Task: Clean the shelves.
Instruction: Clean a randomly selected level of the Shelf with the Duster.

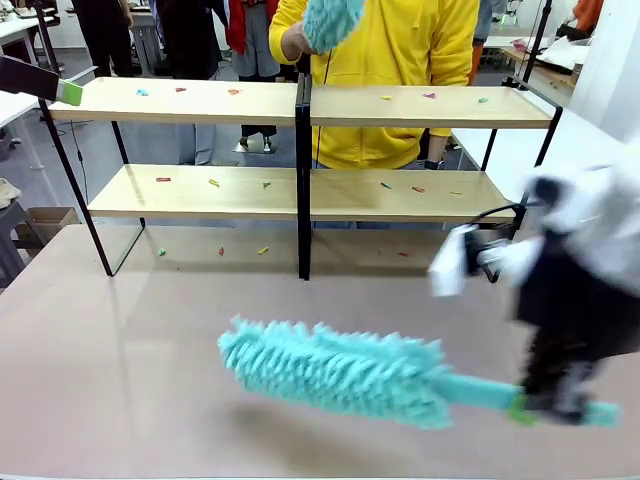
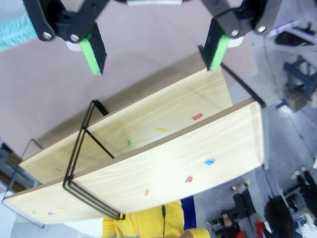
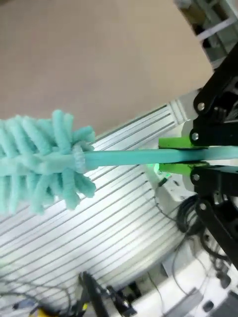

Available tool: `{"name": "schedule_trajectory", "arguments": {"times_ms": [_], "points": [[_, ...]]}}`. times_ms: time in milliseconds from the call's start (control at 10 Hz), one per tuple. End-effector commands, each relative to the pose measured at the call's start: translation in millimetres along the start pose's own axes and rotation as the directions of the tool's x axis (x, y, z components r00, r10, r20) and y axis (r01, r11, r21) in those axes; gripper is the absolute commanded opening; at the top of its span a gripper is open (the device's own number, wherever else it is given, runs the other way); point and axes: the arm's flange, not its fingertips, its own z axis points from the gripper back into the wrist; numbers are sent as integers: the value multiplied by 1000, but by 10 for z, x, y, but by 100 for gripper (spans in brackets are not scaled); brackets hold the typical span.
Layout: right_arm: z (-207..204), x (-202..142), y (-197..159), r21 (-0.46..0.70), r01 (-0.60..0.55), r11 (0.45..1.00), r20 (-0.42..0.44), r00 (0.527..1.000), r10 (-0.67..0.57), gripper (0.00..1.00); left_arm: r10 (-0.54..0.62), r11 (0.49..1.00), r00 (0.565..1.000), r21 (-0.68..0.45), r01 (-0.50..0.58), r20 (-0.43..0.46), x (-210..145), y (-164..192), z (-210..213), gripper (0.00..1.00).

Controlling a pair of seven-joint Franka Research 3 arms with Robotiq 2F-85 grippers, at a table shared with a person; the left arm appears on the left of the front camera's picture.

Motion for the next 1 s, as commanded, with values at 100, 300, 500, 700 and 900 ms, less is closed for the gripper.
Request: {"name": "schedule_trajectory", "arguments": {"times_ms": [100, 300, 500, 700, 900], "points": [[-471, 916, 81, -160, 210, 964, -25, 976, -217, 13, 1, 1000, 1000, 6, -1, 5, -5, 2, 2, 100], [-676, 1051, 235, -181, 245, 953, 39, 970, -242, 13, 1, 1000, 1000, 6, -1, 5, -5, 2, 2, 100], [-701, 977, 194, -139, 196, 971, 17, 981, -196, 13, 1, 1000, 1000, 6, -1, 5, -5, 2, 2, 100], [-724, 1031, 210, -150, 217, 964, 34, 976, -215, 13, 1, 1000, 1000, 6, -1, 5, -5, 2, 2, 100], [-794, 1309, 73, -88, 374, 923, 213, 912, -349, 13, 1, 1000, 1000, 6, -1, 5, -5, 2, 2, 100]]}}
